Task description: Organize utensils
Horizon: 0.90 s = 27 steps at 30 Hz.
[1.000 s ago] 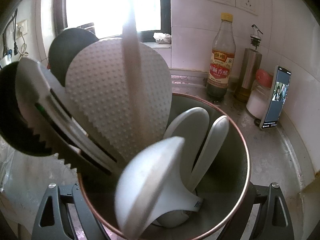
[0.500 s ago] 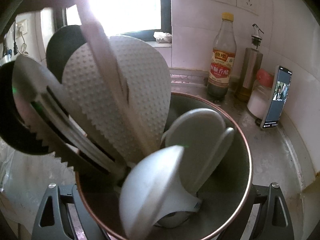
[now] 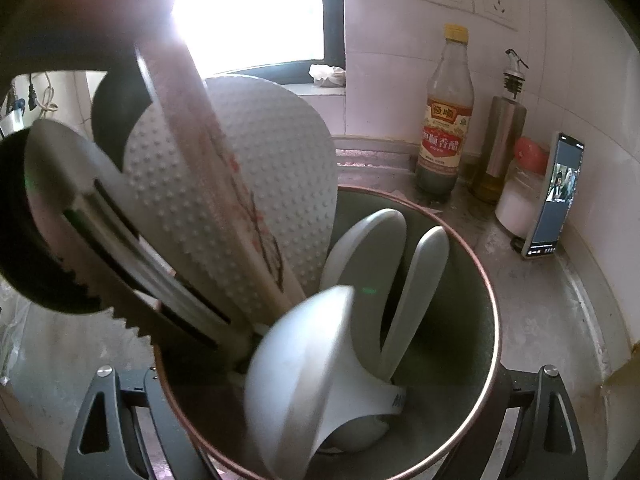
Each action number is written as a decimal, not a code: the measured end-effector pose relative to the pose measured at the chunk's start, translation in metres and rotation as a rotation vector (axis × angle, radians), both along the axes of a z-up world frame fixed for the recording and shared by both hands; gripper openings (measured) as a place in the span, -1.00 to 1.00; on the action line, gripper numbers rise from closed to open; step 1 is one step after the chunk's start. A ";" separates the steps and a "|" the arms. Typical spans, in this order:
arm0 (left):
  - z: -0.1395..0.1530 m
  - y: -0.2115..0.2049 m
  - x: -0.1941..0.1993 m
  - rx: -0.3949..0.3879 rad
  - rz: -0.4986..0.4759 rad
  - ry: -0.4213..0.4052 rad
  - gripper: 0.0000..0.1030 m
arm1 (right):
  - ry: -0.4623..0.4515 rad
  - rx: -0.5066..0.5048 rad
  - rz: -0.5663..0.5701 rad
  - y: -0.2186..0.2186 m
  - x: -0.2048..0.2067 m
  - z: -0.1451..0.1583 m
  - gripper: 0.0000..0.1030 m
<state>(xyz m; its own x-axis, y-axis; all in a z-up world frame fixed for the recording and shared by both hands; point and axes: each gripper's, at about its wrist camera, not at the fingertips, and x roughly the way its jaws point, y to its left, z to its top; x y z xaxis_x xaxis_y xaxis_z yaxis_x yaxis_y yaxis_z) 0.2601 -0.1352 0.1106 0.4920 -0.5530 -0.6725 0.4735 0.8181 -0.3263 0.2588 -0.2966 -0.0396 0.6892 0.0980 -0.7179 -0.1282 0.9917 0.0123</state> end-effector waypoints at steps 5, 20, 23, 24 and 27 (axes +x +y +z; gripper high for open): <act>0.011 0.010 -0.006 -0.017 0.027 -0.033 -0.54 | 0.000 0.001 -0.003 0.001 -0.001 0.000 0.79; -0.007 0.071 -0.015 0.072 0.305 -0.093 0.61 | -0.001 0.016 -0.003 -0.003 -0.005 0.002 0.90; -0.028 0.078 -0.016 0.107 0.361 -0.057 0.81 | -0.003 0.024 -0.001 -0.005 -0.007 0.002 1.00; -0.035 0.080 -0.017 0.121 0.385 -0.049 0.82 | -0.006 0.024 0.002 -0.005 -0.008 0.003 1.00; -0.056 0.086 -0.023 0.136 0.449 -0.013 0.83 | -0.009 0.026 0.016 -0.006 -0.013 0.003 1.00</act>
